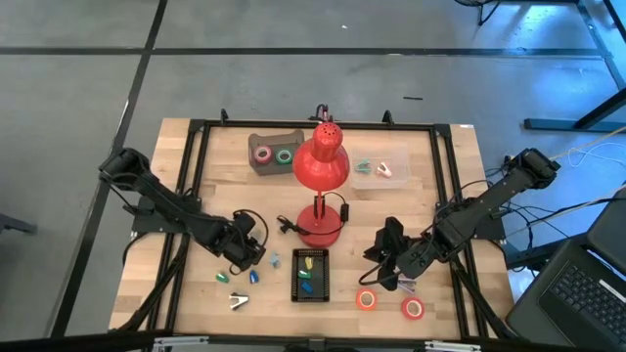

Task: Pick and place Stapler, Stapler remover, tape
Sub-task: Put the green staple remover into the transparent bin

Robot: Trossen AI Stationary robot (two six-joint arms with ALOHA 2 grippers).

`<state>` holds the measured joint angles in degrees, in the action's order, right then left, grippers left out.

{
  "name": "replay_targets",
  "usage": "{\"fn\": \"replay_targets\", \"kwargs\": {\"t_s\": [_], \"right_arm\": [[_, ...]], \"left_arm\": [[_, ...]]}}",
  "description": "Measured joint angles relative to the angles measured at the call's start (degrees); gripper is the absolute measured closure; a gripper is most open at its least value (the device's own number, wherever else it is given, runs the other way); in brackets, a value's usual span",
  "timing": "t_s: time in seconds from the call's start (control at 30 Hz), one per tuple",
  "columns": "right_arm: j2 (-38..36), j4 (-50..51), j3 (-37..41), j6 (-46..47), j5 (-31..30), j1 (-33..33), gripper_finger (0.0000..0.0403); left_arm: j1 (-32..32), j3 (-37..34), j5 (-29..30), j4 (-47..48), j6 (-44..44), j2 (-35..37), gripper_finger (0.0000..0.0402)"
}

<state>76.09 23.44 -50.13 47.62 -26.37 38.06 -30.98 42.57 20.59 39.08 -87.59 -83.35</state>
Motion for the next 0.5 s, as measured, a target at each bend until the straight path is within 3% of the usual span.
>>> {"fn": "replay_targets", "kwargs": {"t_s": [0.5], "right_arm": [[0.0,0.0,0.0,0.1,0.0,0.0,0.0353]], "left_arm": [[2.9,0.0,0.3,-3.1,2.6,-4.9,0.0217]]}}
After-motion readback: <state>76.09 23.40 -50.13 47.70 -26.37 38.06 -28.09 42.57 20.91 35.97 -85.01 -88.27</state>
